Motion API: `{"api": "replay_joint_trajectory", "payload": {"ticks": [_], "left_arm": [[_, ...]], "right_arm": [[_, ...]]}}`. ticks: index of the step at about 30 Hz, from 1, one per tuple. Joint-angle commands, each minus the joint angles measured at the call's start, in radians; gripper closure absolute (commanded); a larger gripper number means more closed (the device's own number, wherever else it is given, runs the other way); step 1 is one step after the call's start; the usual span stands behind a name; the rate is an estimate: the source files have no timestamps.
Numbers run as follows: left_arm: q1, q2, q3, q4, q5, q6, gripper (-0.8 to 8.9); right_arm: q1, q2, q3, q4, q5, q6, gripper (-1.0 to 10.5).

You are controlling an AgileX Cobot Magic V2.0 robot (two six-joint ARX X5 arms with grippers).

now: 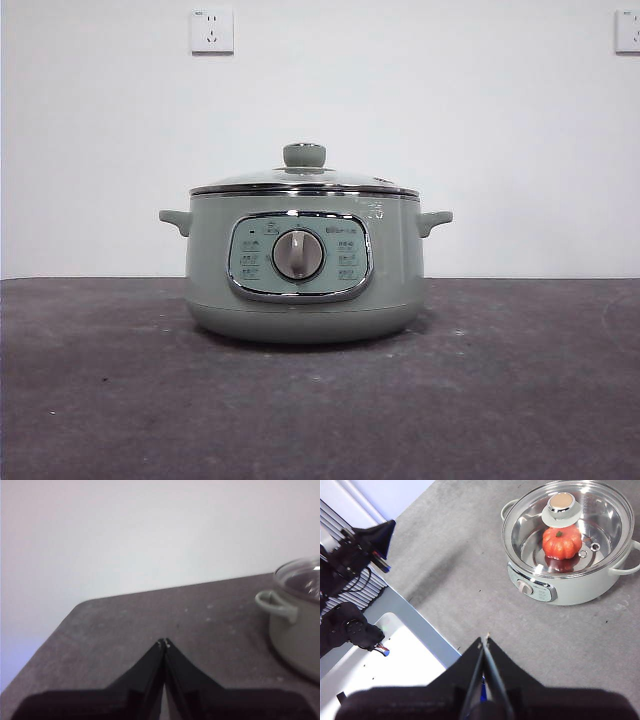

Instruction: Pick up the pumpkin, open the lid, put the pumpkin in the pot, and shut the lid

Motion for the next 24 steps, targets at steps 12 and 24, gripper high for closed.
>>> {"api": "replay_joint_trajectory", "payload": {"ticks": [12, 24], "left_arm": [[0.005, -0.119, -0.169, 0.005, -0.034, -0.022, 8.17], [0.005, -0.140, -0.171, -0.148, -0.043, -0.081, 8.17]], "right_arm": [[0.002, -0.003, 0.000, -0.017, 0.003, 0.008, 9.4], [0.002, -0.003, 0.000, -0.017, 0.003, 0.008, 9.4]]}}
